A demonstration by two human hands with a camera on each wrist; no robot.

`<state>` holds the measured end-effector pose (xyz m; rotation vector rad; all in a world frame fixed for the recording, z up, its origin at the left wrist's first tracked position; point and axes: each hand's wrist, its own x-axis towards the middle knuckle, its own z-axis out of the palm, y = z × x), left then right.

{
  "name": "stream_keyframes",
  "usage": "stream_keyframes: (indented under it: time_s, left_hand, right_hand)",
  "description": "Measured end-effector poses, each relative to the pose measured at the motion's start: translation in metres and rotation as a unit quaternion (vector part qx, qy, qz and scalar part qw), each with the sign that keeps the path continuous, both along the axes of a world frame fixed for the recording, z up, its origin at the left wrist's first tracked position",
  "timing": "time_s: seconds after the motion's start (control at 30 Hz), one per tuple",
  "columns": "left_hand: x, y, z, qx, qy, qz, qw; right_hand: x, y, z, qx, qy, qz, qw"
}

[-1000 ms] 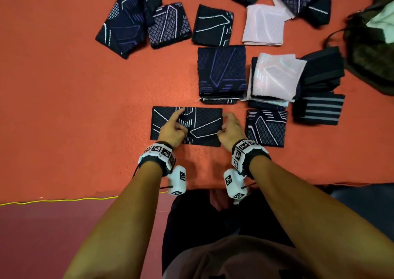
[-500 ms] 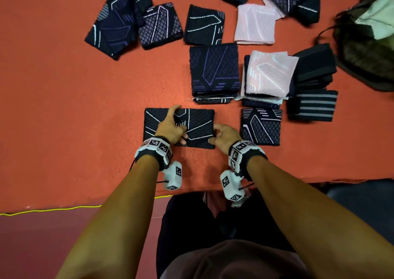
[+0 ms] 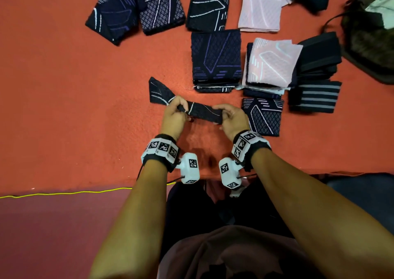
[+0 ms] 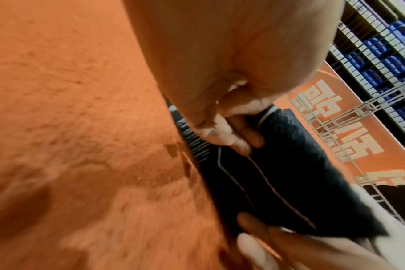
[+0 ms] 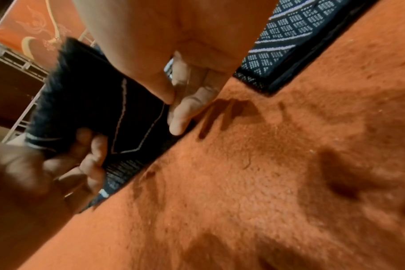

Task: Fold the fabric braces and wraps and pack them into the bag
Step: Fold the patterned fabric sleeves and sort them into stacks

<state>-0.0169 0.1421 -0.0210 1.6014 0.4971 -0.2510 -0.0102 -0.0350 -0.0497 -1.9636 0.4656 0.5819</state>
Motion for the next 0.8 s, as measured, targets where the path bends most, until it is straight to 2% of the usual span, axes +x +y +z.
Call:
stream_keyframes:
  time_s: [0.07, 0.13, 0.23, 0.3, 0.37, 0.47, 0.6, 0.73, 0.8]
  left_hand:
    - [-0.010, -0.001, 0.003, -0.036, 0.011, -0.025, 0.999]
    - [-0.019, -0.001, 0.002, -0.038, 0.039, -0.047, 0.997]
    - [-0.035, 0.001, -0.008, -0.026, 0.148, -0.084, 0.985]
    - [-0.046, 0.002, -0.014, -0.037, 0.230, -0.134, 0.963]
    - [-0.057, 0.005, -0.019, -0.044, 0.260, -0.143, 0.954]
    - [-0.061, 0.012, -0.019, -0.061, 0.237, -0.069, 0.967]
    - [-0.053, 0.027, -0.020, 0.009, 0.212, 0.043, 0.976]
    - [-0.044, 0.059, -0.037, 0.116, 0.191, 0.147, 0.964]
    - [-0.043, 0.070, -0.042, 0.162, 0.197, 0.155, 0.955]
  right_hand:
    - [0.001, -0.006, 0.000, 0.001, -0.017, -0.016, 1.000]
    - [0.000, -0.013, -0.005, 0.006, -0.016, -0.033, 0.999]
    - [0.000, -0.023, -0.006, -0.006, 0.013, -0.058, 0.998]
    - [0.000, -0.024, 0.003, -0.034, 0.023, -0.035, 0.999]
    - [0.001, -0.022, 0.009, -0.065, 0.002, 0.017, 0.998]
    - [0.003, -0.008, 0.015, -0.091, -0.016, 0.052, 0.994]
    - [0.011, 0.017, 0.022, -0.105, -0.037, 0.134, 0.985]
    - [0.009, 0.048, 0.016, 0.014, 0.035, 0.215, 0.976]
    - [0.004, 0.063, 0.011, 0.067, 0.083, 0.213, 0.971]
